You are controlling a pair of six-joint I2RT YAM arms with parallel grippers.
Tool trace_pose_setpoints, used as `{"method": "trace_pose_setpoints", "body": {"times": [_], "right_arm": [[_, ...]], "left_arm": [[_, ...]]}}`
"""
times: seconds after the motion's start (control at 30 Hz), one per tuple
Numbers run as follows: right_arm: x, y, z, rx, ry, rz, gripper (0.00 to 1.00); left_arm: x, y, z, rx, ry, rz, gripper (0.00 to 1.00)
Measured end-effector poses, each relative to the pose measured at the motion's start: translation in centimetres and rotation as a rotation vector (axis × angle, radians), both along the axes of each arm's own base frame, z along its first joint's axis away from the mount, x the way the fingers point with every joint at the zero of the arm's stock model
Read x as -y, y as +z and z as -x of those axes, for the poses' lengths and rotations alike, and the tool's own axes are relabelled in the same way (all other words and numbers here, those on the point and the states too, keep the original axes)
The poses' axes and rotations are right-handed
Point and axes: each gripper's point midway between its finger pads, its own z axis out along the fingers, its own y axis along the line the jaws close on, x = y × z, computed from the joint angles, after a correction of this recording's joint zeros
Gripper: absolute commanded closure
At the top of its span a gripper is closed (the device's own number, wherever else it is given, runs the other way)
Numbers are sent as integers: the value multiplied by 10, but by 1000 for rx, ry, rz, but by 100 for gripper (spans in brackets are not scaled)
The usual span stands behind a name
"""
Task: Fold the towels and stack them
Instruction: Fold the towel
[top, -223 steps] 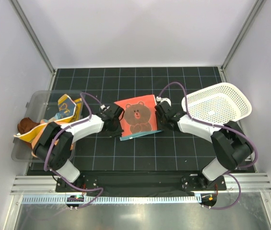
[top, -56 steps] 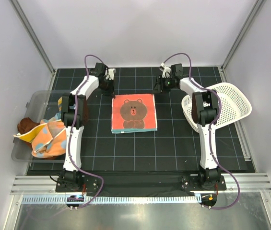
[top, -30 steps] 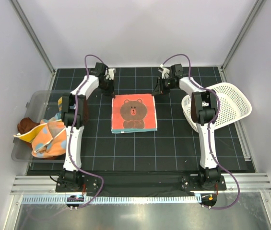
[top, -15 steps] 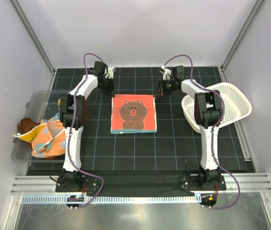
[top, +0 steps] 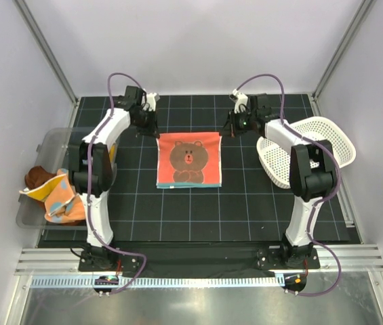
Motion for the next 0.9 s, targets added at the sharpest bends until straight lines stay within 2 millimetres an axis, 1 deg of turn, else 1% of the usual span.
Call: {"method": "trace_pose_setpoints", "body": {"times": [0.1,0.13,0.17,0.23,0.3,0.4,0.63,0.8,0.9], "right_arm": [[1,1,17,4,-5,14,99],[3,0,27,-2,-9,21,99],[2,-1,30,-6,-6,22,99],[2,-3,45,-9,-11,32,99],[2,-5,59,-17,-16,43,99],[2,-9,76,-28,-28,55,99],[-5,-19,117,-51,-38,76,99],[-5,-31,138,-76,-48,86,99],[-5,-32,145,-81,-52,88,99]], "left_arm": [[1,4,16,-13,4,12,100],[1,4,21,-13,6,16,100],[1,5,28,-21,6,18,100],[1,5,40,-22,6,21,100],[2,4,55,-39,5,17,100],[2,1,73,-53,5,3,100],[-1,-9,108,-74,10,-45,100],[-2,-18,130,-101,23,-57,100],[0,-23,137,-115,23,-71,100]]}}
